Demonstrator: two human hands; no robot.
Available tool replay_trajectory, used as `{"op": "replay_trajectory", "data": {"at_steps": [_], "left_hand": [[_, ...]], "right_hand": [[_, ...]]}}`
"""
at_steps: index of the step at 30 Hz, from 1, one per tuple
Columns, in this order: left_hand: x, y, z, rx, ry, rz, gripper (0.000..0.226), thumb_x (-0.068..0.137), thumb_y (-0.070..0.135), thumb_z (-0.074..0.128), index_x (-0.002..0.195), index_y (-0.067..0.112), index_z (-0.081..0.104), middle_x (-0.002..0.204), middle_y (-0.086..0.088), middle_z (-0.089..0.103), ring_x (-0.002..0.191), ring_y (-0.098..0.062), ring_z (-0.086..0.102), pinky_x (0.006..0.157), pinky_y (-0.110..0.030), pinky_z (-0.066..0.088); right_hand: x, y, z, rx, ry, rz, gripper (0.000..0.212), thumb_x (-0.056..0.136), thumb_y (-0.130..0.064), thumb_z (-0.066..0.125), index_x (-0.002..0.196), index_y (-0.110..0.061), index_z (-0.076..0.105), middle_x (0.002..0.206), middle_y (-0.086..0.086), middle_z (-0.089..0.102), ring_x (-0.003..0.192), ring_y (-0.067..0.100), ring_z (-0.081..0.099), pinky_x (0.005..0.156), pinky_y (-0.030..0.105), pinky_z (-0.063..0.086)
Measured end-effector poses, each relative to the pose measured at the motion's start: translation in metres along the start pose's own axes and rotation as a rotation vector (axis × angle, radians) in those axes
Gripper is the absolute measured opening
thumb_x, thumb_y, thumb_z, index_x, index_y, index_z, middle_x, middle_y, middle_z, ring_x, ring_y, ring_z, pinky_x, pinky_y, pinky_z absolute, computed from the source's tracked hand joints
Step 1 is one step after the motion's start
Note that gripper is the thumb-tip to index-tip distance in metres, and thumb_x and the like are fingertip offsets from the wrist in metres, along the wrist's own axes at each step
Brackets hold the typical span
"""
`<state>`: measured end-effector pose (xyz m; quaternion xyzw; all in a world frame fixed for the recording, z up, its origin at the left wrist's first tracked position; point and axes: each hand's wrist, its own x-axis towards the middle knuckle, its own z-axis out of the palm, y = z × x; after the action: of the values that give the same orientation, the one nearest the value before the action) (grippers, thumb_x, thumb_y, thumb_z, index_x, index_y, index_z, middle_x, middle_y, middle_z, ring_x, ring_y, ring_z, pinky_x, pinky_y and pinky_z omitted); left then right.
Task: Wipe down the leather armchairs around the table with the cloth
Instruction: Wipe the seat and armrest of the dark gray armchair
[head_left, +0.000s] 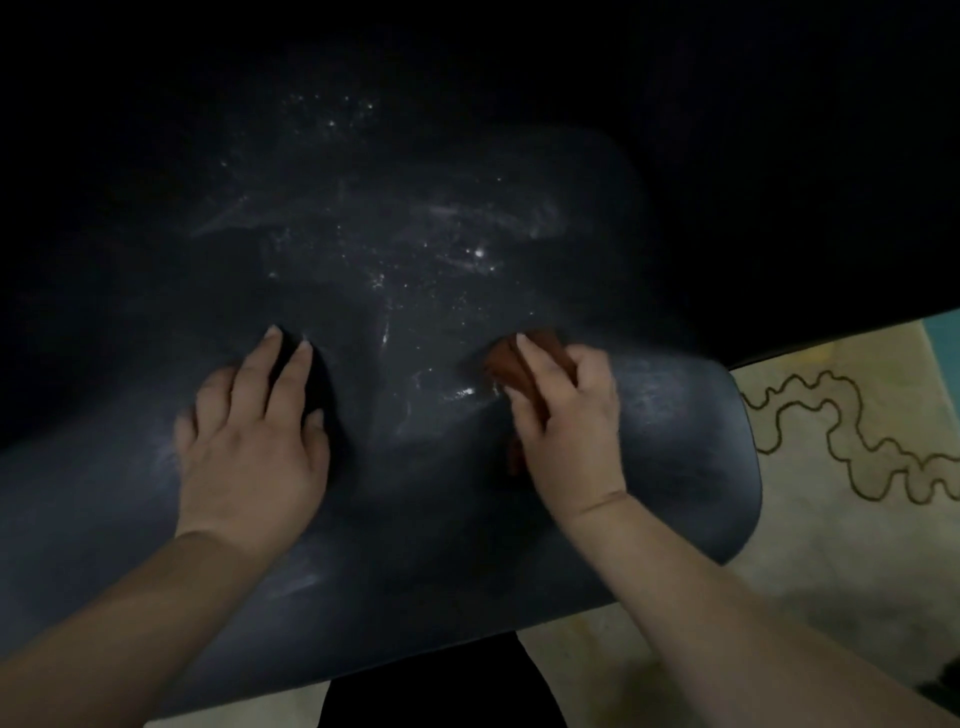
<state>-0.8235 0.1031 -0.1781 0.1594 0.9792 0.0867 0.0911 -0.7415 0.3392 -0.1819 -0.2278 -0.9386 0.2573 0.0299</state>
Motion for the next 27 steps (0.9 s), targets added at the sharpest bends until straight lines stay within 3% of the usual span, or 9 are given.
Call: {"op": "replay_trajectory", "data": {"at_steps": [5, 8, 10, 13, 15, 19, 21, 25, 27], "left_hand": [[0.0, -0.006, -0.003, -0.024, -0.038, 0.014, 0.06, 0.089, 0.025, 0.06, 0.145, 0.02, 0.039, 0.154, -0.003, 0.028, 0.126, -0.032, 0.03, 0.097, -0.057, 0.032], [0.0, -0.007, -0.006, -0.046, -0.044, 0.021, 0.059, 0.089, 0.025, 0.059, 0.145, 0.021, 0.039, 0.154, -0.003, 0.027, 0.127, -0.031, 0.029, 0.098, -0.055, 0.031], [-0.001, -0.009, -0.007, -0.057, -0.047, 0.019, 0.058, 0.09, 0.026, 0.058, 0.145, 0.021, 0.04, 0.154, -0.003, 0.027, 0.127, -0.03, 0.027, 0.099, -0.054, 0.031], [-0.005, -0.013, -0.007, -0.066, -0.044, 0.032, 0.057, 0.09, 0.026, 0.057, 0.144, 0.022, 0.04, 0.154, -0.005, 0.028, 0.126, -0.029, 0.026, 0.1, -0.054, 0.031], [-0.007, -0.017, -0.008, -0.077, -0.041, 0.033, 0.057, 0.089, 0.025, 0.057, 0.144, 0.021, 0.041, 0.153, -0.005, 0.029, 0.126, -0.029, 0.027, 0.1, -0.054, 0.032], [-0.011, -0.022, -0.009, -0.083, -0.054, 0.034, 0.057, 0.09, 0.026, 0.057, 0.144, 0.021, 0.041, 0.154, -0.005, 0.028, 0.128, -0.03, 0.027, 0.1, -0.053, 0.032], [-0.014, -0.027, -0.01, -0.087, -0.047, 0.019, 0.057, 0.09, 0.025, 0.058, 0.144, 0.021, 0.042, 0.154, -0.006, 0.028, 0.128, -0.031, 0.028, 0.1, -0.054, 0.032], [-0.022, -0.042, -0.012, -0.083, -0.044, -0.029, 0.058, 0.088, 0.023, 0.06, 0.144, 0.022, 0.041, 0.154, -0.005, 0.028, 0.127, -0.032, 0.028, 0.098, -0.056, 0.032], [-0.026, -0.049, -0.014, -0.083, -0.045, -0.038, 0.059, 0.088, 0.022, 0.062, 0.143, 0.022, 0.042, 0.153, -0.006, 0.029, 0.127, -0.033, 0.03, 0.098, -0.056, 0.032]], "right_hand": [[0.016, 0.0, 0.003, 0.073, 0.162, 0.195, 0.045, 0.091, -0.028, 0.062, 0.135, -0.025, 0.055, 0.124, 0.013, 0.042, 0.112, 0.028, 0.046, 0.101, 0.049, 0.042], [0.005, -0.023, 0.015, 0.052, 0.019, -0.012, 0.047, 0.088, -0.042, 0.059, 0.133, -0.028, 0.056, 0.121, 0.011, 0.043, 0.108, 0.027, 0.048, 0.094, 0.048, 0.048], [0.012, -0.021, 0.015, 0.061, -0.014, -0.11, 0.044, 0.088, -0.039, 0.062, 0.129, -0.025, 0.06, 0.117, 0.012, 0.046, 0.104, 0.028, 0.05, 0.093, 0.045, 0.048], [0.033, -0.009, 0.013, 0.104, 0.14, 0.044, 0.041, 0.09, -0.026, 0.067, 0.13, -0.02, 0.062, 0.119, 0.013, 0.046, 0.107, 0.027, 0.05, 0.101, 0.028, 0.037], [0.031, -0.018, 0.017, 0.114, 0.154, 0.129, 0.043, 0.092, -0.028, 0.064, 0.134, -0.022, 0.058, 0.122, 0.011, 0.043, 0.11, 0.027, 0.048, 0.103, 0.032, 0.038], [0.006, -0.059, 0.033, 0.039, -0.058, -0.175, 0.046, 0.089, -0.039, 0.057, 0.132, -0.025, 0.058, 0.12, 0.015, 0.049, 0.105, 0.033, 0.051, 0.093, 0.051, 0.047], [0.014, -0.062, 0.034, 0.012, -0.081, -0.292, 0.044, 0.086, -0.03, 0.066, 0.129, -0.022, 0.062, 0.115, 0.018, 0.052, 0.103, 0.036, 0.053, 0.091, 0.053, 0.047], [0.024, -0.031, 0.02, 0.051, 0.127, 0.031, 0.044, 0.09, -0.022, 0.067, 0.133, -0.024, 0.059, 0.119, 0.017, 0.047, 0.108, 0.033, 0.049, 0.101, 0.041, 0.041], [0.0, -0.034, 0.019, 0.014, 0.133, 0.021, 0.046, 0.089, -0.023, 0.066, 0.134, -0.021, 0.058, 0.117, 0.021, 0.047, 0.104, 0.036, 0.05, 0.096, 0.046, 0.044]]}}
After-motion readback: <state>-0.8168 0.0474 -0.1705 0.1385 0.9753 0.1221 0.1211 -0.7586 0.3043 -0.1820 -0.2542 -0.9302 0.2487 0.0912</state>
